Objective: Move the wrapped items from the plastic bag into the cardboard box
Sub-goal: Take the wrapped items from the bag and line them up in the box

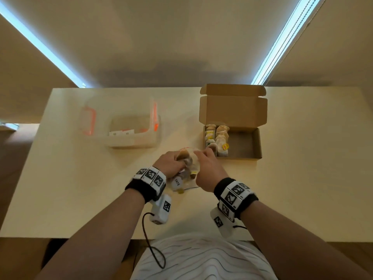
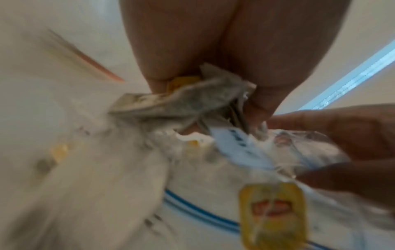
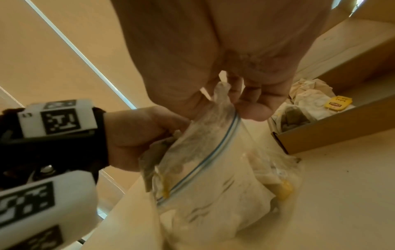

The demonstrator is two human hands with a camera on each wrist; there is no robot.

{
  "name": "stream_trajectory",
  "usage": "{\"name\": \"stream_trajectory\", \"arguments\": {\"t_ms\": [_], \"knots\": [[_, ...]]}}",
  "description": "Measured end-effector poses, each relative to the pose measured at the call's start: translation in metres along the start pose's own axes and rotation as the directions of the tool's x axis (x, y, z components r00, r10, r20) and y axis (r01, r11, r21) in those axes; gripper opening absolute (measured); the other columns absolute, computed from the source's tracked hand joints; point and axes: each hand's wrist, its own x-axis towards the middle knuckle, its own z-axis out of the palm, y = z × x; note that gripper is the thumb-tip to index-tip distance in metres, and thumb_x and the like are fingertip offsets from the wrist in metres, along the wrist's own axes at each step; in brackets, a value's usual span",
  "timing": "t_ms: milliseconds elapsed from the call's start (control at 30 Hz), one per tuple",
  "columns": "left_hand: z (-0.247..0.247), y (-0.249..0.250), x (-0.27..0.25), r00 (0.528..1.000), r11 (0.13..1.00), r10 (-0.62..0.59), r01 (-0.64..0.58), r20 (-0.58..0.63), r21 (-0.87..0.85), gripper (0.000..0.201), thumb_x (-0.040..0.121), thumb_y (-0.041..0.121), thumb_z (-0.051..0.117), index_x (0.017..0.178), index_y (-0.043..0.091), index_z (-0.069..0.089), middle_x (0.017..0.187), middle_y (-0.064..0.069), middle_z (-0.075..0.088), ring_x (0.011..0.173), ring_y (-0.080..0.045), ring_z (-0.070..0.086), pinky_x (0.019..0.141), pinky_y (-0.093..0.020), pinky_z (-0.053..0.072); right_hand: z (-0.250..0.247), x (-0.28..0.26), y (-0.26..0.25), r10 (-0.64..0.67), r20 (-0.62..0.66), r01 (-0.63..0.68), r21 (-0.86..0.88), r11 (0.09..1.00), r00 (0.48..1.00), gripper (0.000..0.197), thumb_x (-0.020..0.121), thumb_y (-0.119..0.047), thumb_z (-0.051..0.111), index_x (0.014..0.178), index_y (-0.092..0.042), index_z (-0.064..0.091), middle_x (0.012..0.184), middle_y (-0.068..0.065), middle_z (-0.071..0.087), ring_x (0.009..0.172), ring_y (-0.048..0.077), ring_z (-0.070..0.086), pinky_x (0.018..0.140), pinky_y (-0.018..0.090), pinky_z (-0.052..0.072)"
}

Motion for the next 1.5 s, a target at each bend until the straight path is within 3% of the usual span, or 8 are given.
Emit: {"name": "stream_trajectory", "arguments": {"t_ms": [233, 333, 500, 700, 1000, 1133, 1300, 1500], "knots": [[-0.002, 0.006, -0.003, 0.983, 0.963, 0.133, -0.097, -0.13, 0.253, 0.016, 0.08, 0.018, 0.068, 0.096, 0.021, 0.069, 0.089, 0.002, 0.069, 0.08, -0.021, 0.063, 0.06, -0.021, 0.043, 0.003, -0.003, 0.003, -0.006, 0.01, 0.005, 0.132, 0.991, 1.0, 0.08, 0.077, 0.004, 0.06, 0.147, -0.02, 0.029, 0.128, 0.008, 0.035, 0.111, 0.029, 0.048, 0.097, 0.031, 0.042], [-0.012, 0.006, -0.008, 0.96, 0.979, 0.162, -0.127, -0.229, 0.159, 0.011, 0.083, 0.024, 0.07, 0.074, 0.02, 0.064, 0.066, 0.003, 0.061, 0.062, -0.014, 0.056, 0.052, -0.02, 0.039, 0.001, -0.002, 0.005, 0.009, 0.029, -0.012, 0.125, 0.992, 1.0, 0.083, 0.078, 0.002, 0.062, 0.149, -0.023, 0.027, 0.13, 0.006, 0.035, 0.111, 0.028, 0.049, 0.099, 0.034, 0.045], [-0.026, 0.015, -0.019, 0.952, 0.969, 0.181, -0.215, -0.247, -0.118, 0.02, 0.08, 0.031, 0.067, 0.088, 0.012, 0.066, 0.087, -0.018, 0.065, 0.078, -0.023, 0.059, 0.076, -0.037, 0.049, -0.001, 0.002, 0.009, 0.001, 0.018, -0.003, 0.127, 0.992, 1.0, 0.081, 0.081, -0.004, 0.064, 0.15, -0.025, 0.026, 0.128, 0.006, 0.037, 0.106, 0.023, 0.047, 0.098, 0.032, 0.044], [-0.036, 0.041, -0.043, 0.971, 0.634, 0.039, -0.205, -0.234, -0.745, 0.002, 0.085, 0.008, 0.059, 0.086, 0.009, 0.059, 0.074, -0.011, 0.063, 0.069, -0.029, 0.063, 0.068, -0.039, 0.05, -0.004, 0.003, 0.012, 0.013, 0.068, -0.02, 0.103, 0.995, 0.998, 0.07, 0.087, -0.009, 0.064, 0.147, -0.028, 0.035, 0.131, 0.005, 0.036, 0.112, 0.024, 0.049, 0.095, 0.028, 0.044], [-0.058, 0.1, -0.085, 0.917, 0.544, 0.177, -0.394, -0.358, -0.741, 0.023, 0.093, -0.002, 0.044, 0.081, 0.011, 0.058, 0.069, -0.005, 0.057, 0.056, -0.017, 0.061, 0.048, -0.027, 0.051, -0.005, 0.004, 0.014, -0.009, 0.059, 0.004, 0.093, 0.996, 0.998, 0.05, 0.087, -0.022, 0.064, 0.134, -0.032, 0.051, 0.126, 0.001, 0.042, 0.112, 0.019, 0.049, 0.094, 0.025, 0.039], [-0.069, 0.112, -0.095, 0.929, 0.496, 0.233, -0.367, -0.286, -0.787, 0.01, 0.086, 0.007, 0.049, 0.084, 0.011, 0.057, 0.069, -0.003, 0.055, 0.058, -0.018, 0.056, 0.049, -0.026, 0.048, -0.014, -0.005, 0.015, -0.066, -0.211, 0.095, 0.13, 0.987, 0.975, 0.033, 0.082, -0.015, 0.065, 0.113, -0.024, 0.066, 0.122, -0.001, 0.049, 0.112, 0.015, 0.046, 0.096, 0.024, 0.038], [-0.076, 0.123, -0.109, 0.917, 0.512, 0.291, -0.39, -0.272, -0.765, 0.019, 0.092, 0.005, 0.039, 0.084, 0.009, 0.056, 0.061, -0.004, 0.054, 0.051, -0.02, 0.05, 0.046, -0.023, 0.046, -0.03, -0.028, 0.002, -0.207, -0.522, 0.353, 0.197, 0.915, 0.828, 0.015, 0.079, -0.004, 0.066, 0.089, -0.015, 0.07, 0.087, -0.005, 0.064, 0.075, 0.008, 0.057, 0.072, 0.025, 0.053], [-0.08, 0.123, -0.111, 0.929, 0.506, 0.297, -0.349, -0.221, -0.788, 0.023, 0.093, 0.006, 0.036, 0.079, 0.011, 0.055, 0.061, -0.004, 0.051, 0.047, -0.018, 0.047, 0.045, -0.02, 0.044, -0.002, -0.056, -0.032, -0.386, 0.207, 0.37, 0.112, 0.922, 0.899, 0.02, 0.091, -0.015, 0.057, 0.102, -0.019, 0.073, 0.095, -0.003, 0.072, 0.082, 0.007, 0.064, 0.078, 0.023, 0.054]]}}
